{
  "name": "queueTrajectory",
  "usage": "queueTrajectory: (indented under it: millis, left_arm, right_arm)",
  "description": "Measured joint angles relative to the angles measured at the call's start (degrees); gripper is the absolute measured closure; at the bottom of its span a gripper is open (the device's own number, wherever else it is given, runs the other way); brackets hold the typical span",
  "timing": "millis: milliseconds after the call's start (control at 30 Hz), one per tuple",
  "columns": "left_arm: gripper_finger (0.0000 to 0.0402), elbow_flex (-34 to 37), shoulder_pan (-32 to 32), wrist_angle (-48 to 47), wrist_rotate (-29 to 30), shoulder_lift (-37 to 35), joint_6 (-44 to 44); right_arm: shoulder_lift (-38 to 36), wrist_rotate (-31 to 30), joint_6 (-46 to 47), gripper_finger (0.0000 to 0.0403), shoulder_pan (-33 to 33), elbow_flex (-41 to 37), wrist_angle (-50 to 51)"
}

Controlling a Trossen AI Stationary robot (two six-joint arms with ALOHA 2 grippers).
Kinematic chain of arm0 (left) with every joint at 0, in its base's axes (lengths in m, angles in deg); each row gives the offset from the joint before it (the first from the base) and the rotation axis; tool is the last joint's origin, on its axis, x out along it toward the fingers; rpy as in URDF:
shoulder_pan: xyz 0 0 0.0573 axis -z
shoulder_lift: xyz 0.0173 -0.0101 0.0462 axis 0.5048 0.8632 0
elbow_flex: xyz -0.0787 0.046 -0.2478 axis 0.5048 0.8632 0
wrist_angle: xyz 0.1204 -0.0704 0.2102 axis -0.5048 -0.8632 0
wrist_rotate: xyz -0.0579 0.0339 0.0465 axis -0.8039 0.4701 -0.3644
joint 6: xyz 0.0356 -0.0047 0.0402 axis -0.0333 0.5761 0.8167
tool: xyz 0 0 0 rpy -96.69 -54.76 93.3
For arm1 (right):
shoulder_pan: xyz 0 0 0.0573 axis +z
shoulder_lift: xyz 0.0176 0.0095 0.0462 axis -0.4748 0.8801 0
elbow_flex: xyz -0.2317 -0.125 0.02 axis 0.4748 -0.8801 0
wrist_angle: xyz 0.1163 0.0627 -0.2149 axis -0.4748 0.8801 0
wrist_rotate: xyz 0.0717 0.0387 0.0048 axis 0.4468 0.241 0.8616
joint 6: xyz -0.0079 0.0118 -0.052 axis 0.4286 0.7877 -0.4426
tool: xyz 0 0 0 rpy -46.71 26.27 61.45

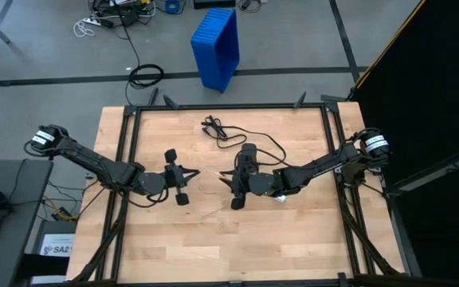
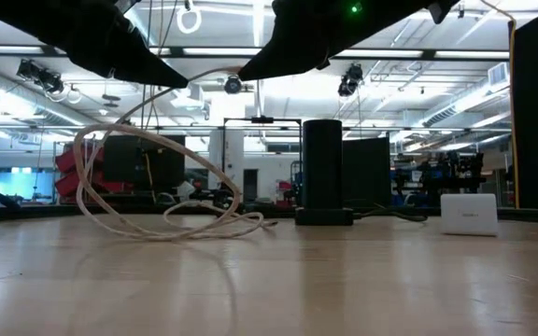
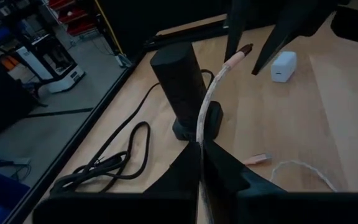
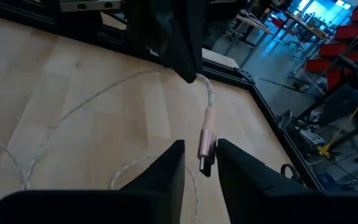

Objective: Insert USB
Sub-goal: Insert the pink USB cable into the white charger adapter

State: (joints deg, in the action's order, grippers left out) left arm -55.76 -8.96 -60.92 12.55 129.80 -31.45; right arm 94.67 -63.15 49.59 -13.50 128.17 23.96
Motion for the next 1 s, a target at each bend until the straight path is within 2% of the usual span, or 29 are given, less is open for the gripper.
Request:
queueTrajectory:
  millis: [233,567,833,933,1000]
  left_arm:
    - [0.0402,0.0,0.0,-0.02,-0.01,0.0,-0.16]
    - [0.0394,-0.04,0.0,0.03,0.07,-0.11,-0.2]
    - [0.0333,-0.07,2.38,3.79,3.97,-3.47,2.0]
    - [0.0301,-0.07,4.36,7.74,1.93,-3.88,3.61]
    - [0.0282,-0.1,4.85,10.57,-2.09,-3.01,4.36]
  right_arm:
    - [0.0,-0.24,-0.12,0.0395,0.0,0.0,-0.11]
    - [-0.02,-2.8,-0.15,0.0402,-0.02,0.0,-0.11]
    - [-0.02,-5.01,2.82,0.0402,-1.05,0.0,0.49]
    - [-0.02,-5.0,4.67,0.0403,-2.02,0.0,1.0]
    - [-0.02,-4.36,5.89,0.0403,-2.69,0.0,1.04]
